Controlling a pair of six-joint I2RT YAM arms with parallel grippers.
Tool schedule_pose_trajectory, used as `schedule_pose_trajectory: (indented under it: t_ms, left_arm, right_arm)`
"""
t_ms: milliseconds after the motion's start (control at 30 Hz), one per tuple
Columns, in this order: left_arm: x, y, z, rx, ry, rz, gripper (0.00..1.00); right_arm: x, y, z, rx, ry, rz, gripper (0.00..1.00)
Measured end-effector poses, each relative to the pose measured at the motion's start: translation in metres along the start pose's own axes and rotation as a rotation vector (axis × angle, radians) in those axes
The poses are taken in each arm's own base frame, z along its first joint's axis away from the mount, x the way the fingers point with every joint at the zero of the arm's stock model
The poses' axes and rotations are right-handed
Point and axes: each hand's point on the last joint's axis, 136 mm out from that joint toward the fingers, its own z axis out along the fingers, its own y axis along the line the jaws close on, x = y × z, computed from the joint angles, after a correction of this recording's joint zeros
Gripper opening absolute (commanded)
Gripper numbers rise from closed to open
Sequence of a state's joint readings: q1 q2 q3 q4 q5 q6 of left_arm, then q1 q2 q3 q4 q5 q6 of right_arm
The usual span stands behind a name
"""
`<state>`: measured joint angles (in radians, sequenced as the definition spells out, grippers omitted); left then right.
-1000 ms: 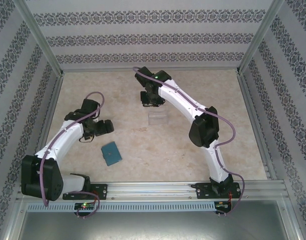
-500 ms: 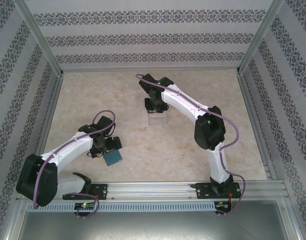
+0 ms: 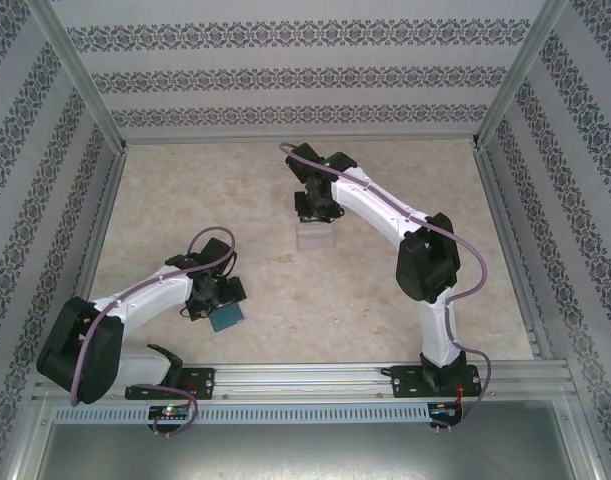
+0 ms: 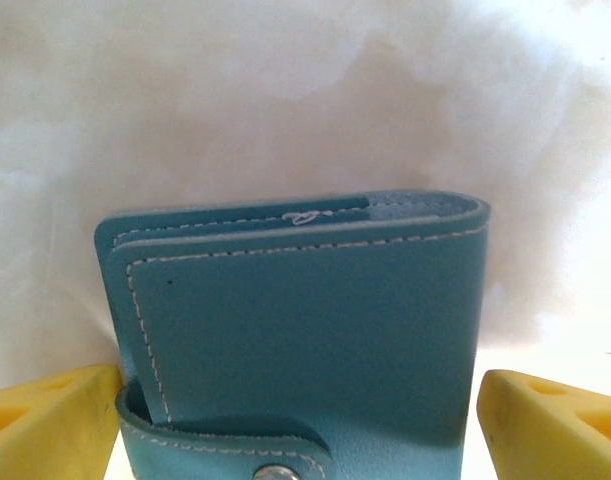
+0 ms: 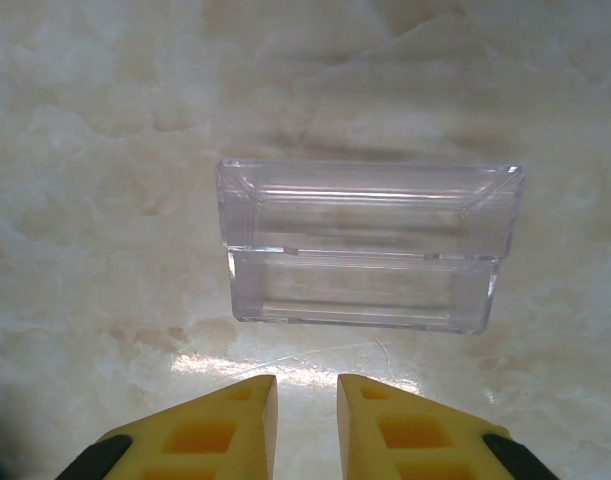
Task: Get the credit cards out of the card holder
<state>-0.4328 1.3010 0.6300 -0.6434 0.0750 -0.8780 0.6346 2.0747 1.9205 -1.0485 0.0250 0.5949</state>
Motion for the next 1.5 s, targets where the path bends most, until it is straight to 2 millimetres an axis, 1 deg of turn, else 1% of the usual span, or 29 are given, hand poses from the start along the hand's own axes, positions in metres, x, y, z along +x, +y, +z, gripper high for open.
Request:
schedule_pose_trajectory:
  t_ms: [100, 200, 333, 467, 600, 767, 933, 1233, 1300, 1433, 1500]
  left_arm:
    - [0.0, 0.001, 0.003, -0.008, 0.006, -0.002, 0.86]
    - [0.0, 0.001, 0.003, -0.009, 0.006, -0.003, 0.79]
    - [0.0, 0.002, 0.003, -0.012, 0.005, -0.002, 0.75]
    - [0.002, -0.004, 0.002, 0.004, 0.008, 0.009, 0.74]
    - [0.003, -0.015, 0.001, 0.018, 0.024, 0.042, 0.73]
    - [0.002, -0.043, 0.001, 0.031, 0.036, 0.106, 0.73]
    - [0.005, -0.08, 0.003, 0.045, 0.056, 0.199, 0.73]
    - [0.022, -0.17, 0.012, 0.099, 0.084, 0.387, 0.73]
    - [0.026, -0.186, 0.013, 0.113, 0.089, 0.419, 0.73]
    - [0.031, -0.212, 0.017, 0.129, 0.098, 0.466, 0.74]
    - [0.033, -0.218, 0.019, 0.135, 0.102, 0.48, 0.74]
  right_arm:
    - [0.0, 0.0, 0.0, 0.0, 0.001, 0.0, 0.23]
    - [0.001, 0.0, 0.001, 0.001, 0.002, -0.001, 0.23]
    - [0.003, -0.002, 0.002, 0.005, 0.008, -0.003, 0.23]
    - [0.007, -0.005, 0.0, 0.008, 0.01, -0.005, 0.23]
    - [0.016, -0.012, -0.006, 0.011, 0.015, -0.004, 0.23]
    - [0.031, -0.027, -0.012, 0.015, 0.023, 0.008, 0.23]
    - [0.046, -0.053, -0.011, 0.022, 0.036, 0.048, 0.23]
    - [0.071, -0.098, -0.013, 0.047, 0.041, 0.123, 0.23]
    - [0.075, -0.106, -0.014, 0.051, 0.041, 0.137, 0.23]
    - [0.082, -0.119, -0.014, 0.061, 0.043, 0.162, 0.23]
    - [0.086, -0.125, -0.014, 0.065, 0.043, 0.176, 0.23]
